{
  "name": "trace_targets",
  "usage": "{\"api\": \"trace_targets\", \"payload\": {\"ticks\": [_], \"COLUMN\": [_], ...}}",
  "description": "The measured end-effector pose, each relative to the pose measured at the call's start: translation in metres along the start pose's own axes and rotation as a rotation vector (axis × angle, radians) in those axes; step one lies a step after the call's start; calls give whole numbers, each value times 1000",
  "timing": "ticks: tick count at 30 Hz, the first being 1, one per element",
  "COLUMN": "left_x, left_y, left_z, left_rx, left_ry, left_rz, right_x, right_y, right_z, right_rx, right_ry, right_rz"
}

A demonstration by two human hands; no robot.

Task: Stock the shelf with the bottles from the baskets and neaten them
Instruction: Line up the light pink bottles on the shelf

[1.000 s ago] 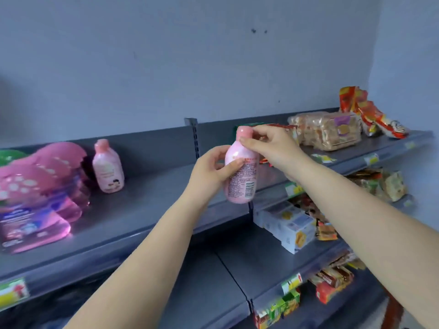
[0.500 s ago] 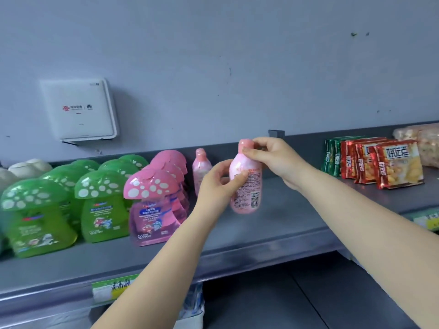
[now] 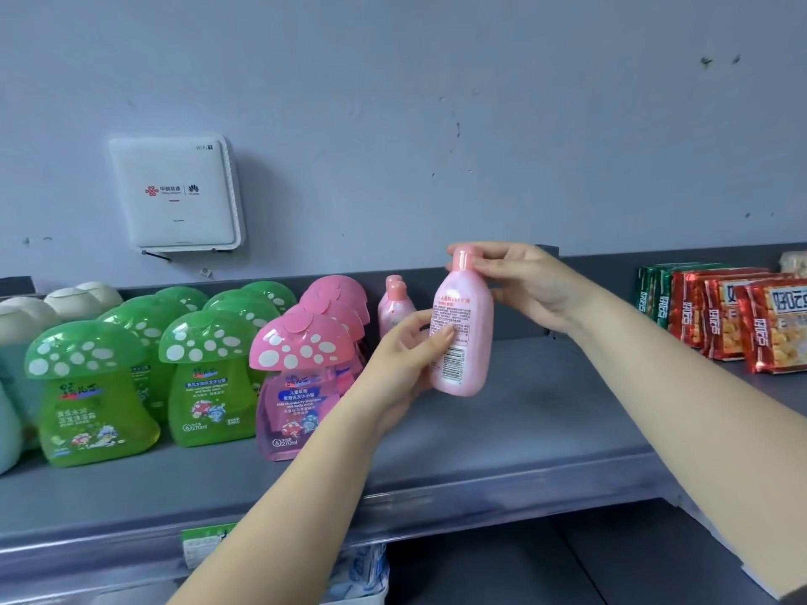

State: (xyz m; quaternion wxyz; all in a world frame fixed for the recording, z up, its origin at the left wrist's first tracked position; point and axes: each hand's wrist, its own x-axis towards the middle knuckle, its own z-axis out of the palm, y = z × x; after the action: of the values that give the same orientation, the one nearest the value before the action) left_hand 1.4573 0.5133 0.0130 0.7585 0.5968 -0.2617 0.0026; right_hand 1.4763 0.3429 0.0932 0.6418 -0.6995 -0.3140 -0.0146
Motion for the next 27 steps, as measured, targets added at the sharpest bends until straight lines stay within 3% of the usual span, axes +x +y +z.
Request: {"api": "trace_targets", "payload": {"ticks": [3,5,10,14,18,20,24,27], "left_x": [3,5,5,11,20,22,23,25], "left_y": [2,0,-6,-14,-15,-16,-19,-19], "left_z": [-1,-2,1,6,5,1,-5,-8], "left_rx": [-75,-71,139,488,611,592,484,494], "left_ry": [-106,-115,86,329,428,452,466,491], "left_rz": [-51,-44,5,93,148,174,105,105], "right_x": [4,8,22,32,39,41,34,34], "right_y": [3,6,15,26,34,35,52,67], "right_z": [-5,-6,0,17,32,29,13,14], "right_rx": [116,160,15,-109,-145,-215,-229,-212], "right_ry": [-87,-53,176,360,449,388,105,89], "right_rz": [-26,-66,-66,-60,-98,-93,96,101]}}
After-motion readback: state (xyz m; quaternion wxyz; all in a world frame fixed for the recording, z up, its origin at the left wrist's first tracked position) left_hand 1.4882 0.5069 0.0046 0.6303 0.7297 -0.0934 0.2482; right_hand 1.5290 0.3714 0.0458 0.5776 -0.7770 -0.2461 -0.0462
